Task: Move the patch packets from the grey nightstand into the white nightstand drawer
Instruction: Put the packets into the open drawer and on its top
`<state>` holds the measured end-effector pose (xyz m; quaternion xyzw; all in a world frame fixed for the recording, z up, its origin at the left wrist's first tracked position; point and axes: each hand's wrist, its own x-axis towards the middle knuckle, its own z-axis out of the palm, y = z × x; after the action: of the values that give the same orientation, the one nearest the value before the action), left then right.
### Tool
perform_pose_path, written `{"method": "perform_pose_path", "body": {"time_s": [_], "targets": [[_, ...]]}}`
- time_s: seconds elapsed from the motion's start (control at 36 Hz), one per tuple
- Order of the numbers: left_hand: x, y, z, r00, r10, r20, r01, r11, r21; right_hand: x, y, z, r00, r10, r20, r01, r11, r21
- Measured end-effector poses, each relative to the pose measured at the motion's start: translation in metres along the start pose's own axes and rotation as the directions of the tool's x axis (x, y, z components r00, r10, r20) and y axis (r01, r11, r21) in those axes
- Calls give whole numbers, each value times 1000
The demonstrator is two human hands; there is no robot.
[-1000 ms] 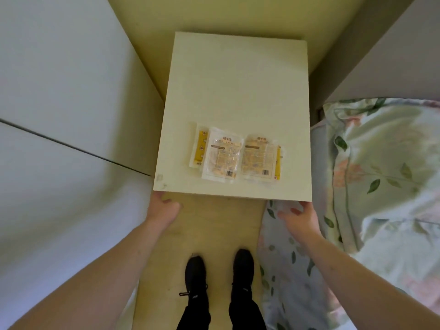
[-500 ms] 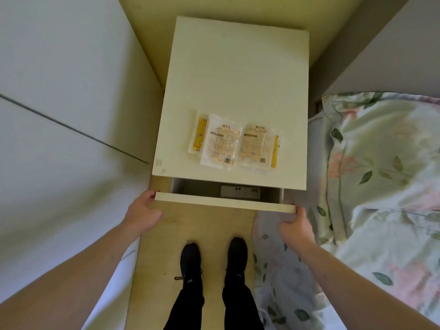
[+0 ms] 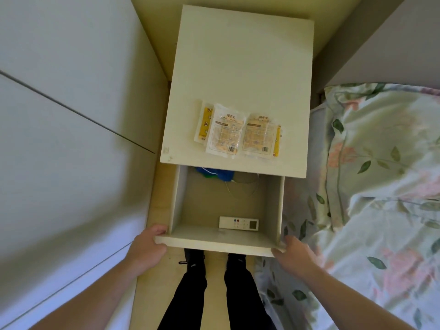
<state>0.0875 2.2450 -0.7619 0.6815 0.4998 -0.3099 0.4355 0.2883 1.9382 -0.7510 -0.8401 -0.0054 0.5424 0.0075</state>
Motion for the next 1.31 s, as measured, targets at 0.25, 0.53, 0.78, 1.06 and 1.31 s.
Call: {"method": "perform_pose_path", "body": {"time_s": [0.25, 0.53, 0.78, 1.06, 1.31], "targets": [[-11, 120, -32, 915, 338, -221, -271, 920, 284, -16, -70, -83, 833, -97, -545, 376, 821, 429], [44, 252, -29, 854, 388, -347, -371, 921, 118, 38, -136, -134, 830, 17, -557, 366, 737, 569], [59, 257, -15, 864, 263, -428, -237, 965, 113, 59, -144, -125, 837, 77, -541, 299, 765, 571], [52, 228, -24, 816, 316, -483, -367, 930, -12, 51, -135, -124, 842, 72, -535, 398, 586, 706], [-7, 169, -9, 808, 335, -484, -523, 786, -329, 21, -126, -115, 843, 51, -536, 493, 323, 808]]}}
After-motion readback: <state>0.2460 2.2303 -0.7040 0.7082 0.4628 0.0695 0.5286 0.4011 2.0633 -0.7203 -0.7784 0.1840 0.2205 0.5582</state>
